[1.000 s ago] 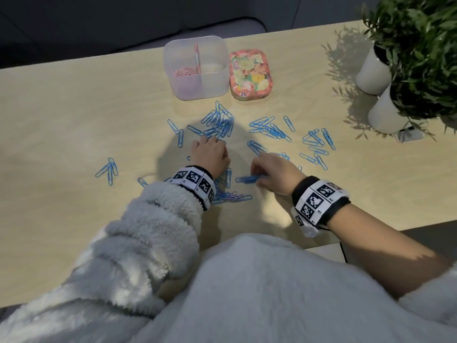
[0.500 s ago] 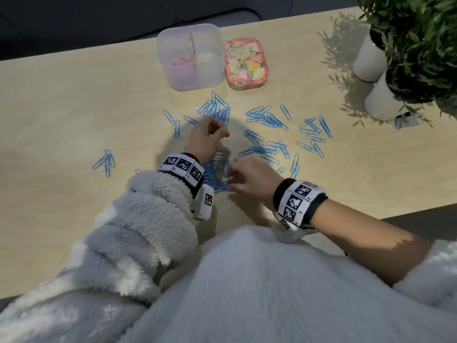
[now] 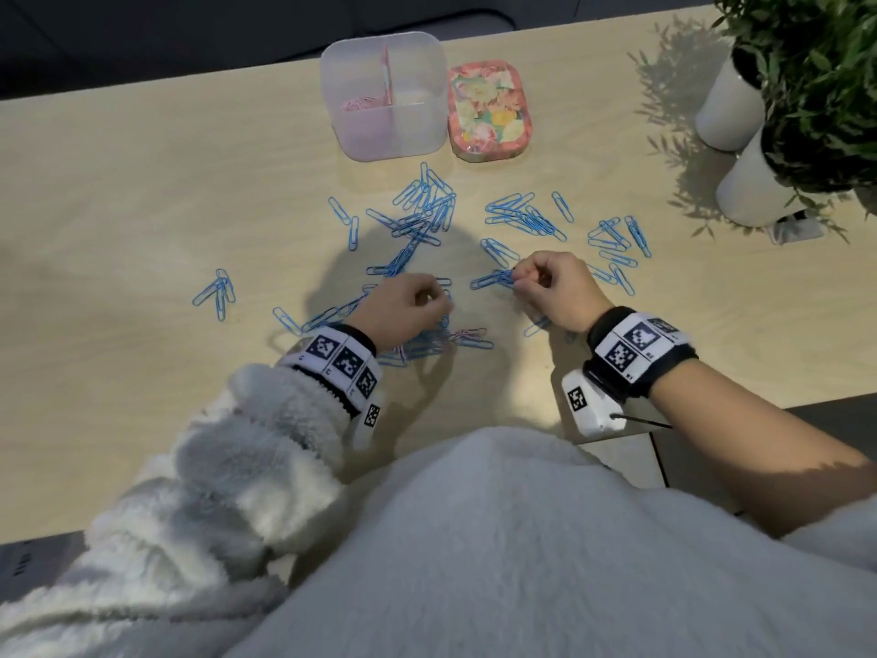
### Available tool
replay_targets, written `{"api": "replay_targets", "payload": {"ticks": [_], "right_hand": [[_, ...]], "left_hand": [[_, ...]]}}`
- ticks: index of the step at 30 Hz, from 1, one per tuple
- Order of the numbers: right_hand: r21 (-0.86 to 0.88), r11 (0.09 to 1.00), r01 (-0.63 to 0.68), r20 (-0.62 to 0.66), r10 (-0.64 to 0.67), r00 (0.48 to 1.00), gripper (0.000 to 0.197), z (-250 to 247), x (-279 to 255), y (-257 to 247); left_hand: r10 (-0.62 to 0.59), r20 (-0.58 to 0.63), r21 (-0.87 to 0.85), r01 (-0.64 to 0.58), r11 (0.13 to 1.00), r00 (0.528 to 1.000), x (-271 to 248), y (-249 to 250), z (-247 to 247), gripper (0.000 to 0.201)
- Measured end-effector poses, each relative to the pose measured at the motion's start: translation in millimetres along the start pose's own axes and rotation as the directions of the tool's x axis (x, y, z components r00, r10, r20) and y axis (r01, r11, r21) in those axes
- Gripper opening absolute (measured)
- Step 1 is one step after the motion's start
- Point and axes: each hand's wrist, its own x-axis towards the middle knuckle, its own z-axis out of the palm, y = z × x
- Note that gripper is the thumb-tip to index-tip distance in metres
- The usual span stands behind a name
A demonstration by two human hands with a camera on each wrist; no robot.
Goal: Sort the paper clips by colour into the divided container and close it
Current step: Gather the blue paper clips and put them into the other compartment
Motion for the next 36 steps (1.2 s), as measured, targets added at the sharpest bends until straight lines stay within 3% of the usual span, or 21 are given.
{"api": "replay_targets", "payload": {"ticks": [2, 5, 7, 8, 10, 13, 20, 24, 27, 29, 33, 36], "right_hand": [[-0.047, 0.999, -0.001, 0.005, 0.001, 1.000, 0.015, -1.4, -3.1, -0.1], [-0.104, 0.994, 0.026, 0.028, -0.024, 0.999, 0.023, 4.6, -10.1, -1.0], [-0.274, 0.957, 0.092, -0.050, -0.109, 0.993, 0.024, 11.3, -15.1, -2.9], [-0.358, 0.922, 0.146, -0.057, -0.177, 0.983, 0.024, 15.0, -17.4, -5.4], [-0.417, 0.867, 0.273, 0.074, -0.267, 0.961, 0.020, 24.8, -20.4, -12.6], [-0.410, 0.852, 0.325, 0.289, -0.217, 0.932, 0.019, 41.2, -25.1, -22.8], [-0.423, 0.853, 0.305, 0.315, -0.178, 0.932, 0.011, 50.8, -24.4, -27.7], [-0.285, 0.944, 0.169, 0.177, -0.121, 0.977, 0.006, 29.5, -17.9, -19.3], [0.076, 0.997, -0.003, 0.090, -0.004, 0.996, 0.008, 9.9, -14.3, -13.7], [0.284, 0.956, -0.074, 0.079, 0.053, 0.995, 0.015, 0.4, -12.2, -11.9], [0.456, 0.877, -0.153, 0.076, 0.133, 0.988, 0.024, -6.6, -7.0, -12.1], [0.558, 0.796, -0.235, 0.099, 0.216, 0.971, 0.018, -4.2, -6.1, -10.8]], "left_hand": [[0.067, 0.043, 0.160, -0.073, 0.984, 0.997, -7.2, -3.1, 6.8, 0.012], [0.143, 0.087, 0.322, -0.163, 0.933, 0.986, -12.8, -7.4, 16.4, 0.014], [0.176, 0.077, 0.396, -0.192, 0.898, 0.981, -14.8, -9.2, 20.1, 0.011], [0.183, 0.059, 0.405, -0.191, 0.894, 0.981, -15.4, -10.5, 21.4, 0.010], [0.179, 0.023, 0.414, -0.172, 0.894, 0.984, -17.5, -13.4, 23.1, 0.010], [0.162, 0.001, 0.438, -0.146, 0.887, 0.987, -20.8, -17.1, 25.3, 0.013], [0.211, -0.074, 0.428, -0.160, 0.889, 0.975, -25.8, -17.7, 32.6, 0.015], [0.165, -0.094, 0.365, -0.121, 0.923, 0.982, -28.6, -21.0, 30.3, 0.012], [0.194, -0.093, 0.381, -0.145, 0.913, 0.977, -30.1, -21.1, 30.2, 0.013], [0.223, -0.080, 0.409, -0.172, 0.896, 0.972, -28.7, -19.5, 31.5, 0.015], [0.217, -0.053, 0.432, -0.174, 0.885, 0.975, -21.0, -13.6, 33.4, 0.018], [0.216, -0.013, 0.478, -0.184, 0.859, 0.976, -15.5, -10.2, 35.6, 0.019]]}}
